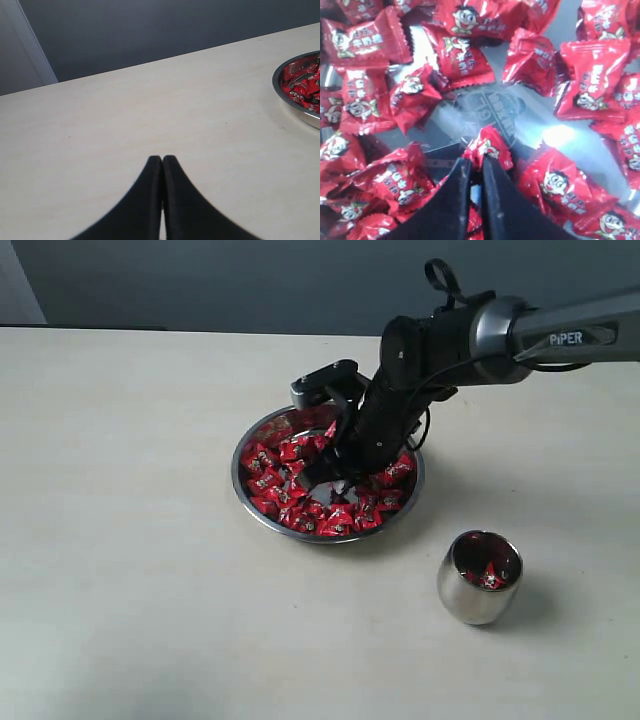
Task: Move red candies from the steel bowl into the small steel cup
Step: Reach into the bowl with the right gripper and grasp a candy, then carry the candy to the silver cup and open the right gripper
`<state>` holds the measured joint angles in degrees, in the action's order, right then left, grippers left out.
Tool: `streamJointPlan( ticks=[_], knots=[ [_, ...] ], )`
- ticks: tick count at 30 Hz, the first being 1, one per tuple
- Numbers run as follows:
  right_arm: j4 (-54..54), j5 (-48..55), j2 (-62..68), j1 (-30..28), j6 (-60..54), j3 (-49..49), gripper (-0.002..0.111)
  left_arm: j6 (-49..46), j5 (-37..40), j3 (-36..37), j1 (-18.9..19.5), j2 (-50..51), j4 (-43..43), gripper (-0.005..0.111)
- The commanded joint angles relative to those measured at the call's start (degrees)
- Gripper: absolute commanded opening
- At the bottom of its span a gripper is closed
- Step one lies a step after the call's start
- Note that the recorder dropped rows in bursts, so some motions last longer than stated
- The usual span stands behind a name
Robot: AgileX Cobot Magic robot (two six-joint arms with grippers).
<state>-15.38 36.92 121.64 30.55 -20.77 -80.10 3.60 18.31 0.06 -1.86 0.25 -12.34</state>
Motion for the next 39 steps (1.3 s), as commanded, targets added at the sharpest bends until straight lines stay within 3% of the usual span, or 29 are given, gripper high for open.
streamJointPlan(
  ticks=[1, 13, 22, 26, 30, 39],
  knots=[
    [-0.7, -1.5, -0.5, -0.1, -0.2, -0.3, -0.001, 0.3, -0.4, -0.1, 0.0, -0.2, -0.1, 0.000],
    [-0.6, 7.6, -15.5, -0.1, 0.0, 2.3, -0.001, 0.3, -0.4, -0.1, 0.0, -0.2, -0.1, 0.000],
    [2.4, 5.8, -39.2, -0.1, 7.2, 23.1, -0.001, 0.3, -0.4, -0.1, 0.0, -0.2, -0.1, 0.000],
    [8.5, 3.8, -45.6, -0.2, 16.1, 31.3, -0.001, 0.3, -0.4, -0.1, 0.0, -0.2, -0.1, 0.000],
    [9.1, 3.8, -47.6, -0.2, 16.9, 36.0, -0.001, 0.3, -0.4, -0.1, 0.0, -0.2, -0.1, 0.000],
    [13.2, 6.3, -47.6, -0.2, 21.1, 37.0, -0.001, 0.3, -0.4, -0.1, 0.0, -0.2, -0.1, 0.000]
  ],
)
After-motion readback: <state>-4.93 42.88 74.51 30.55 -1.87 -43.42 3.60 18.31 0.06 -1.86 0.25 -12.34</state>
